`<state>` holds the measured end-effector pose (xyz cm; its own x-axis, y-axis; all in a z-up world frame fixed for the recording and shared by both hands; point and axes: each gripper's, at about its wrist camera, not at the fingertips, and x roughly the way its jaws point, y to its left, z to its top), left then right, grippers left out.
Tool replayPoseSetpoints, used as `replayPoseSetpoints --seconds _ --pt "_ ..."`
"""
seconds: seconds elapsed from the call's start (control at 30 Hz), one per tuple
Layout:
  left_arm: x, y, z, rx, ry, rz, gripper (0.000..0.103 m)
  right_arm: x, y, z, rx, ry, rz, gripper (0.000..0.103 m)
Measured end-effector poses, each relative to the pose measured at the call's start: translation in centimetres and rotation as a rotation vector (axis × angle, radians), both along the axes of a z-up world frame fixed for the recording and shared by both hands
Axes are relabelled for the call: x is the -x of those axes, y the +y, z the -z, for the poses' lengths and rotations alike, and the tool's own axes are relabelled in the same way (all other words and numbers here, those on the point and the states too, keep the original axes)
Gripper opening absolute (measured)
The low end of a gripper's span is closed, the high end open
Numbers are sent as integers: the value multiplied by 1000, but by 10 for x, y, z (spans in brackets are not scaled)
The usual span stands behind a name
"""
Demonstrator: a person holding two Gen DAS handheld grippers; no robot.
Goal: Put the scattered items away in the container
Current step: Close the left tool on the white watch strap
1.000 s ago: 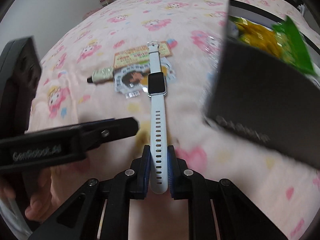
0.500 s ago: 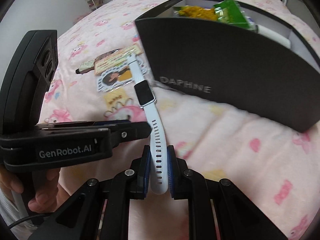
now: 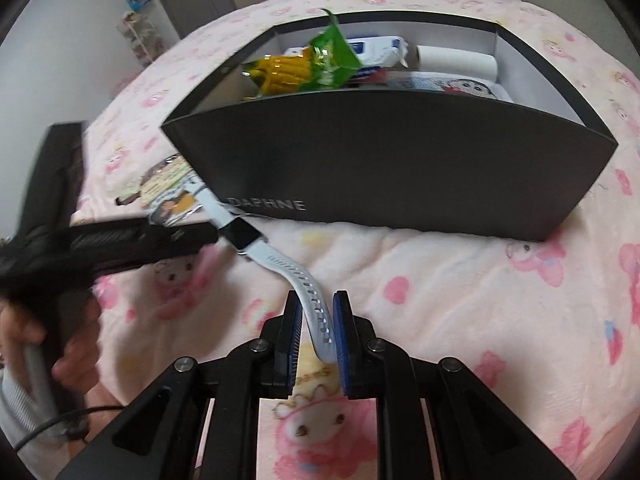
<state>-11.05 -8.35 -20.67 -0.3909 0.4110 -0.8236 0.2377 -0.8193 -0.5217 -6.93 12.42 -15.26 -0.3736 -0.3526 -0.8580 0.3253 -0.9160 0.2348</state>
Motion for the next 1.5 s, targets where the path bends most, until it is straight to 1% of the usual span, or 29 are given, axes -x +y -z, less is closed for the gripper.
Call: replayPoseSetpoints --seconds 0.1,0.17,0.27,0.37,0.43,0.47,0.57,0.63,0.7,0.73,0.77,0.83,0.87,0.9,0.97,1.0,1.03,1.07,1.1,1.13,1.2,1.27,1.33,1.43,1.5 --pt "5 -1 4 -4 14 -5 35 -2 6 -2 42 1 20 13" --pt "6 -2 4 0 18 -12 25 -4 12 -6 60 24 48 13" --pt "5 0 3 24 15 -22 15 -1 17 -3 42 21 94 13" --pt "-3 6 2 49 13 -34 11 1 21 -2 31 17 131 16" --pt "-10 10 1 54 13 -33 10 1 23 -5 7 40 157 18" --pt "-14 13 0 56 13 -32 7 0 25 -8 -4 55 169 19" --pt "-26 20 -1 33 10 -14 7 0 35 -18 2 93 208 19" --pt "-29 22 -2 28 16 -8 7 2 39 -21 18 91 214 19" --pt "-28 16 1 -1 14 -13 9 5 36 -19 45 45 164 20" --pt "-25 11 2 -22 8 -17 18 7 32 -14 67 1 126 20" --pt "-20 6 5 -36 -2 -28 32 7 28 -7 98 -51 96 20" --pt "-14 -10 5 -63 -19 -49 41 8 20 10 164 -154 48 20" --pt "-10 -13 6 -70 -24 -59 44 10 17 16 148 -168 38 22" --pt "-5 -16 7 -69 -28 -71 44 13 13 21 111 -165 36 23" --pt "5 -18 7 -45 -24 -83 45 20 10 29 50 -153 44 23" --pt "8 -18 8 -34 -23 -86 44 26 14 30 60 -149 63 24" --pt "11 -18 9 -23 -23 -89 42 31 18 32 79 -152 81 26" --pt "14 -17 10 -8 -23 -86 37 35 22 33 91 -156 102 27" --pt "16 -16 11 14 -26 -82 32 38 25 36 95 -157 116 27" --pt "16 -16 11 38 -30 -79 22 40 26 38 94 -155 120 27" --pt "15 -12 11 64 -23 -74 18 40 28 39 96 -149 117 27" --pt "11 -8 7 77 -11 -65 13 38 30 38 95 -138 115 27" --pt "3 -5 2 88 -3 -50 10 37 34 33 94 -127 118 27" --pt "-9 0 -2 78 -6 -26 9 37 42 21 82 -81 134 27" --pt "-15 3 -2 68 -8 -14 9 36 47 14 81 -65 141 29"
